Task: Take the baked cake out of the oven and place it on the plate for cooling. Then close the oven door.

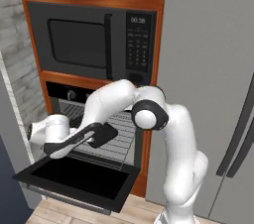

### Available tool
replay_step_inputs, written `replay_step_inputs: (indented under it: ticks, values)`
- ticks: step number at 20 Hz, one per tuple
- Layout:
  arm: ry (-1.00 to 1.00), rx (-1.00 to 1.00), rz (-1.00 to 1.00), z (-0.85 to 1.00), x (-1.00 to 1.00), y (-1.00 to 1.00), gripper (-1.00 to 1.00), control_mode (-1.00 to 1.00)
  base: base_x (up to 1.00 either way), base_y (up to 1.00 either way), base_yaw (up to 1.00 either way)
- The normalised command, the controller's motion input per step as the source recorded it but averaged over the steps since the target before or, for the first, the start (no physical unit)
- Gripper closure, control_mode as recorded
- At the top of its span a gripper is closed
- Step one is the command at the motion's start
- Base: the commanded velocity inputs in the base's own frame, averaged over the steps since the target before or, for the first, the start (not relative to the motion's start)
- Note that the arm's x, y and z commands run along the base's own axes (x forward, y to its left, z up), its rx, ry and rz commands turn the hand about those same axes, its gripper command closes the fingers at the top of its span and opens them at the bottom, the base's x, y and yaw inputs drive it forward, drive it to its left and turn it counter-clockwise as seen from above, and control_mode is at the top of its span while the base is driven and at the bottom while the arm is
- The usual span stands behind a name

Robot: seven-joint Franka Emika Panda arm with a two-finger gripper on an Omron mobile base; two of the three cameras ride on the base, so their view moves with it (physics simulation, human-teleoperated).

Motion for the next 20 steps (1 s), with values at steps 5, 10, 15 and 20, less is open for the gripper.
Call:
replay_step_inputs:
  ticks: [5, 10, 15, 20]
  values:
    - [-0.47, 0.57, 0.1, 0.84, -0.74, -0.96, -1.0, -1.0, 0.0, 0.0, 0.0]
    - [-0.24, 0.58, 0.23, 0.97, -0.52, -0.83, -1.0, -1.0, 0.0, 0.0, 0.0]
    - [-0.07, 0.43, 0.19, 0.88, -0.21, -0.57, -1.0, -1.0, 0.0, 0.0, 0.0]
    - [0.06, 0.08, 0.14, 0.63, 0.0, -0.11, -1.0, -1.0, 0.0, 0.0, 0.0]
